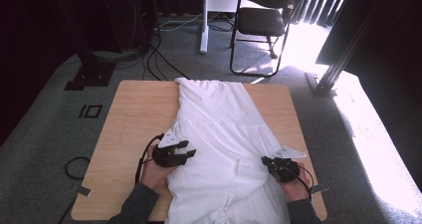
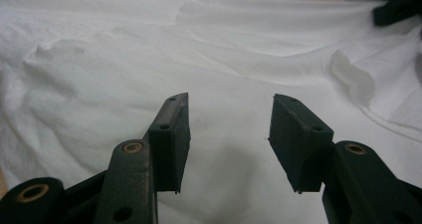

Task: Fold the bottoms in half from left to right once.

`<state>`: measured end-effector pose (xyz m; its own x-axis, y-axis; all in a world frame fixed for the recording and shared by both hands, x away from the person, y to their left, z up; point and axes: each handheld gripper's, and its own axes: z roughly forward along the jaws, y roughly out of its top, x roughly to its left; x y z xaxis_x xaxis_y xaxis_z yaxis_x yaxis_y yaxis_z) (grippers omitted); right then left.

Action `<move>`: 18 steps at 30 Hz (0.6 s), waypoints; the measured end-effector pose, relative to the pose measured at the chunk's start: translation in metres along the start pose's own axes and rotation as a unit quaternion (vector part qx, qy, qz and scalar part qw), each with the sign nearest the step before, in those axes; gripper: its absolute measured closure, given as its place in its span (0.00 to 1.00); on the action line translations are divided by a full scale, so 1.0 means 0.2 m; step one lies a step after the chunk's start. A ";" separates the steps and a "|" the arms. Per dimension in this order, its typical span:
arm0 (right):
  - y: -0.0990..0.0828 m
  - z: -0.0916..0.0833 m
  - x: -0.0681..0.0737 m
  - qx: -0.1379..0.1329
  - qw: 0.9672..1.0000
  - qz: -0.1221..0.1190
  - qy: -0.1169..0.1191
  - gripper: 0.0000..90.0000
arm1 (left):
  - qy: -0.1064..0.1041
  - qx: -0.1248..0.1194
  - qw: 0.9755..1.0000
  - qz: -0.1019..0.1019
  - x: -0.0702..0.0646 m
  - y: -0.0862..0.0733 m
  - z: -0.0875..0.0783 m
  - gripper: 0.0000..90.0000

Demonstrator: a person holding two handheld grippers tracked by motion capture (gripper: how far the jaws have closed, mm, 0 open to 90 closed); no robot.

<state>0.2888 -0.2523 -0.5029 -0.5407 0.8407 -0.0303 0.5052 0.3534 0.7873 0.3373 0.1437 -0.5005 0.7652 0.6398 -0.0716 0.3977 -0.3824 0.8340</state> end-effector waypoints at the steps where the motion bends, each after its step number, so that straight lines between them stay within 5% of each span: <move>1: 0.02 -0.05 0.00 -0.018 1.000 -0.001 -0.010 1.00 | 0.005 0.001 1.000 0.003 0.00 0.00 0.01 0.56; 2: 0.04 -0.12 -0.01 -0.048 0.999 0.005 -0.022 1.00 | 0.005 0.001 1.000 0.004 -0.01 0.00 0.01 0.55; 4: 0.07 -0.28 -0.06 -0.130 0.989 0.036 -0.064 1.00 | 0.007 0.007 1.000 0.010 -0.02 0.00 0.02 0.55; 5: 0.07 -0.33 -0.10 -0.151 0.983 0.057 -0.088 1.00 | 0.012 0.011 1.000 0.014 -0.02 -0.01 0.03 0.55; 6: 0.07 -0.33 -0.10 -0.151 0.983 0.057 -0.088 1.00 | 0.012 0.011 1.000 0.014 -0.02 -0.01 0.03 0.54; 8: 0.04 -0.34 -0.20 -0.098 0.988 0.078 -0.095 0.99 | 0.010 0.018 1.000 0.011 -0.02 -0.02 0.05 0.54; 9: -0.03 -0.28 -0.26 -0.053 0.989 0.099 -0.097 0.99 | 0.011 0.021 1.000 0.012 -0.03 -0.03 0.06 0.53; 10: -0.06 -0.25 -0.28 -0.039 0.990 0.104 -0.090 0.99 | 0.012 0.025 1.000 0.012 -0.03 -0.04 0.06 0.52; 18: -0.29 -0.04 -0.36 0.051 0.985 0.121 -0.114 0.96 | 0.023 0.051 0.998 -0.005 -0.02 -0.12 0.08 0.45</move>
<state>0.2928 -0.3361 -0.5427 -0.2377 0.9713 0.0035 0.6718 0.1618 0.7228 0.3327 0.1387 -0.5296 0.7374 0.6734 -0.0525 0.4572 -0.4404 0.7726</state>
